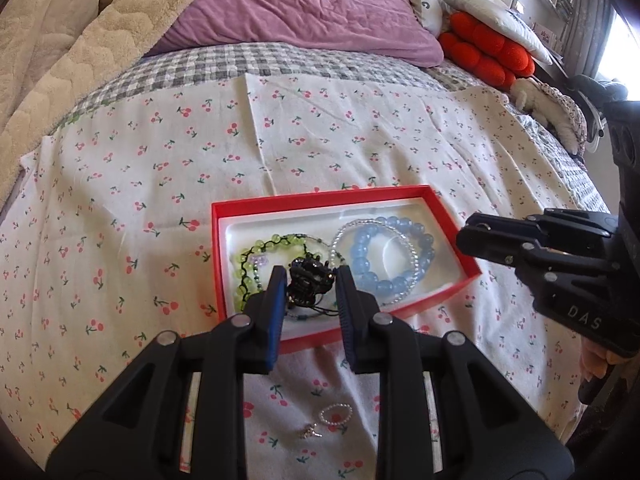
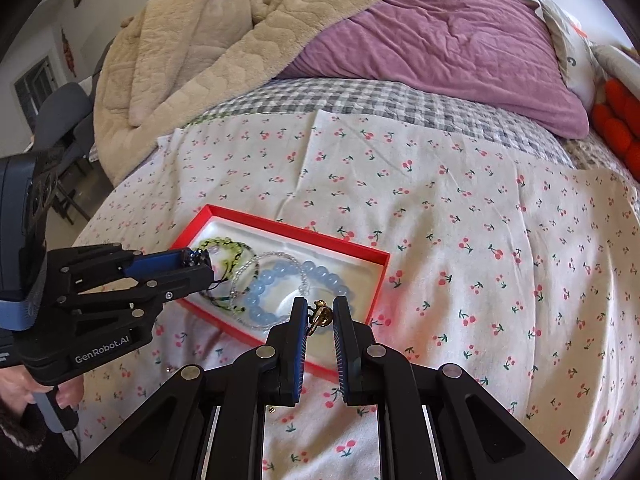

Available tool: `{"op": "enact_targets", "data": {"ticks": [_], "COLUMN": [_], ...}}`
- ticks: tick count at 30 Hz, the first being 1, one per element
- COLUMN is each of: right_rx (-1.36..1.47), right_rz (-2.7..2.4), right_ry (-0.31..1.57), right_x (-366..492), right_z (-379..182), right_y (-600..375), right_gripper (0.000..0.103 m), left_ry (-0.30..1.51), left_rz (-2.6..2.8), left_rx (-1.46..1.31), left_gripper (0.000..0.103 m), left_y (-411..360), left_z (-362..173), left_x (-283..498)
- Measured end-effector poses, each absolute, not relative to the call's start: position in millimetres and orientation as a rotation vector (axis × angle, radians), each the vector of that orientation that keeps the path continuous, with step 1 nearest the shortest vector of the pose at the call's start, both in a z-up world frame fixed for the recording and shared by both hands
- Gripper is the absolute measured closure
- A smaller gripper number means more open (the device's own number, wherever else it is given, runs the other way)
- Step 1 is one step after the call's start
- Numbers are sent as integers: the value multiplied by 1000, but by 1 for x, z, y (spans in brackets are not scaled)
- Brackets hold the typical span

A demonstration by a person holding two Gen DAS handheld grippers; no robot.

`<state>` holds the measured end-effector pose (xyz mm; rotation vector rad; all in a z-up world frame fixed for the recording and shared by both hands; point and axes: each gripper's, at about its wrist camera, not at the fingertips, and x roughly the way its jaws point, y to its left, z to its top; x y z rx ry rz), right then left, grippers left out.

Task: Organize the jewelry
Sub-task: 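Place the black hair clip and gold earring into the red box, open both grippers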

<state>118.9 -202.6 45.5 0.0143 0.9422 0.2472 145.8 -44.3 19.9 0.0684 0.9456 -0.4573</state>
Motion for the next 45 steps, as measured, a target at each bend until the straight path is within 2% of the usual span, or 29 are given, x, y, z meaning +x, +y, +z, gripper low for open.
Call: {"op": "enact_targets", "data": {"ticks": [17, 20, 22, 27, 34, 35, 36, 38, 43, 45], "right_rx": [40, 63, 56, 36, 28, 26, 31, 46, 45, 29], "right_rz": [242, 257, 261, 275, 282, 282, 285, 274, 271, 259], "right_ry": [971, 1002, 1007, 1001, 991, 988, 983, 971, 935, 933], "right_x": [130, 132, 130, 121, 109, 107, 105, 98, 83, 78], "right_z": [36, 35, 35, 39, 45, 45, 46, 48, 54, 53], "right_y": [-211, -211, -210, -208, -209, -209, -210, -211, -214, -214], "right_gripper": [88, 87, 86, 86, 82, 76, 56, 25, 23, 18], "left_ry": [957, 944, 927, 915, 920, 918, 915, 907, 927, 942], "left_rz": [-440, -428, -430, -447, -460, -462, -464, -465, -429, -395], "left_rx": [53, 92, 111, 134, 130, 127, 122, 112, 109, 108], "left_gripper": [75, 62, 50, 44, 29, 27, 25, 22, 15, 9], "left_y": [-49, -52, -53, -53, -44, -42, -40, -37, -25, -18], "left_z": [14, 17, 21, 28, 33, 35, 36, 38, 35, 32], "left_x": [154, 150, 145, 136, 114, 111, 108, 104, 95, 92]}}
